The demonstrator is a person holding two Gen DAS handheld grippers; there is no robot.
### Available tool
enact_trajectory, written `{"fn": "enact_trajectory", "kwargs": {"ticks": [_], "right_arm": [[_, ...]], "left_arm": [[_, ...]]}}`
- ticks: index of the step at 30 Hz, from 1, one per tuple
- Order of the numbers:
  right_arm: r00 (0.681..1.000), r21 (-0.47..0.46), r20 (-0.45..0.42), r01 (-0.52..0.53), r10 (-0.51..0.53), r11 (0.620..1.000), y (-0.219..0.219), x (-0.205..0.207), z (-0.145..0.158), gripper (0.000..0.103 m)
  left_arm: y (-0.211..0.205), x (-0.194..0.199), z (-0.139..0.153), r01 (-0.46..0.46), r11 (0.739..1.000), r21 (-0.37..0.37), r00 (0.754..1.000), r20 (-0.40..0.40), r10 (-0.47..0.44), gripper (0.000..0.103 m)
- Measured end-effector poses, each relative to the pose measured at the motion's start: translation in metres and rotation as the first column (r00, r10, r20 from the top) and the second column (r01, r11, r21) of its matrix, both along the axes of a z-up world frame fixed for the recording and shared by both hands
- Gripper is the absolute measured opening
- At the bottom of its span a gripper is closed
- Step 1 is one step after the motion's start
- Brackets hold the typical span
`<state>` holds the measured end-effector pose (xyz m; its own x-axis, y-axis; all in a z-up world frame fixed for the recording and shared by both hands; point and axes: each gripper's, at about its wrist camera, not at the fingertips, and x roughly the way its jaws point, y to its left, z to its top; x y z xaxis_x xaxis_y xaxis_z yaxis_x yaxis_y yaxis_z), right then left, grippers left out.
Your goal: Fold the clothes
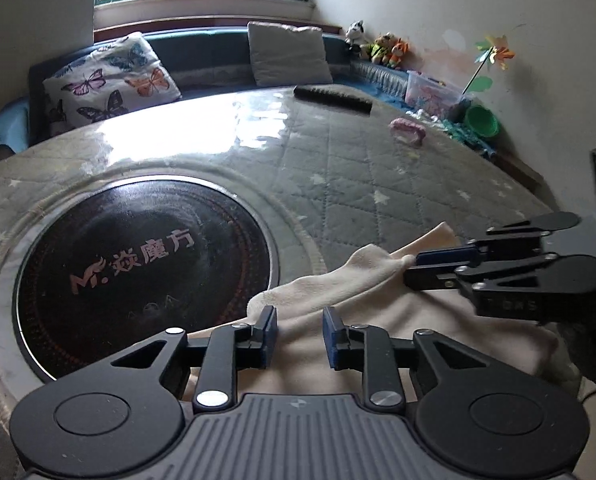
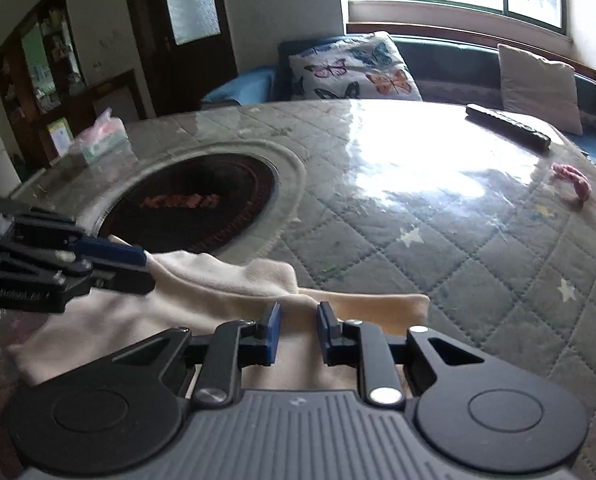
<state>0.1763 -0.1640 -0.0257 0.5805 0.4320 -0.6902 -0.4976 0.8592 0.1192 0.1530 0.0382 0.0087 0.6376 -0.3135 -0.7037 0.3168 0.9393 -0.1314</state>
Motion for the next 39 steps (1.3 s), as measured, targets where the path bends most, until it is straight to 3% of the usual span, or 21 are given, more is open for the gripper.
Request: {"fn": "enact_trajectory", "kwargs": {"ticks": [10, 15, 17, 21, 23, 28, 29, 31, 34, 39], "right_arm": [[0.998, 0.021, 0.059, -0.011, 0.010, 1.000, 0.005, -0.002, 0.014, 0.018], [0.999, -0.023, 0.040, -0.007, 0.008, 1.000, 0.015, 0.006, 0.002, 0.019], [0.999, -0.011, 0.043, -0.004, 0.004, 1.000, 0.013, 0.005, 0.006, 0.020], [0.997, -0.016, 0.071, -0.024, 0.025, 1.000, 0.013, -0.007, 0.015, 0.020], [0.996, -0.015, 0.075, -0.038, 0.039, 0.999, 0.014, -0.013, 0.017, 0.022], [0.990, -0.012, 0.101, -0.102, 0.103, 0.995, 0.023, -0.039, 0.025, 0.034], [0.988, -0.013, 0.107, -0.113, 0.114, 0.993, 0.025, -0.043, 0.025, 0.040], [0.981, -0.021, 0.123, -0.152, 0.153, 0.988, 0.033, -0.057, 0.027, 0.044], [0.969, -0.040, 0.148, -0.196, 0.200, 0.980, 0.045, -0.073, 0.027, 0.052], [0.933, -0.096, 0.190, -0.291, 0.305, 0.952, 0.074, -0.102, 0.021, 0.057]], "left_arm": [[-0.002, 0.005, -0.002, -0.013, 1.000, 0.000, 1.000, 0.004, 0.013, 0.028], [0.000, 0.005, 0.000, -0.026, 1.000, -0.005, 1.000, 0.014, 0.026, 0.030], [0.002, 0.003, 0.003, -0.038, 0.999, -0.008, 0.999, 0.026, 0.039, 0.046], [0.011, -0.006, 0.011, -0.075, 0.997, -0.011, 0.996, 0.052, 0.075, 0.054], [0.017, -0.011, 0.015, -0.098, 0.995, -0.006, 0.993, 0.062, 0.098, 0.064], [0.029, -0.028, 0.023, -0.152, 0.988, 0.030, 0.984, 0.099, 0.148, 0.094], [0.031, -0.031, 0.024, -0.162, 0.986, 0.035, 0.982, 0.106, 0.158, 0.097], [0.038, -0.039, 0.027, -0.180, 0.983, 0.023, 0.977, 0.118, 0.176, 0.103], [0.046, -0.049, 0.031, -0.205, 0.979, 0.011, 0.970, 0.132, 0.202, 0.103], [0.058, -0.068, 0.034, -0.246, 0.969, 0.017, 0.961, 0.138, 0.241, 0.103]]}}
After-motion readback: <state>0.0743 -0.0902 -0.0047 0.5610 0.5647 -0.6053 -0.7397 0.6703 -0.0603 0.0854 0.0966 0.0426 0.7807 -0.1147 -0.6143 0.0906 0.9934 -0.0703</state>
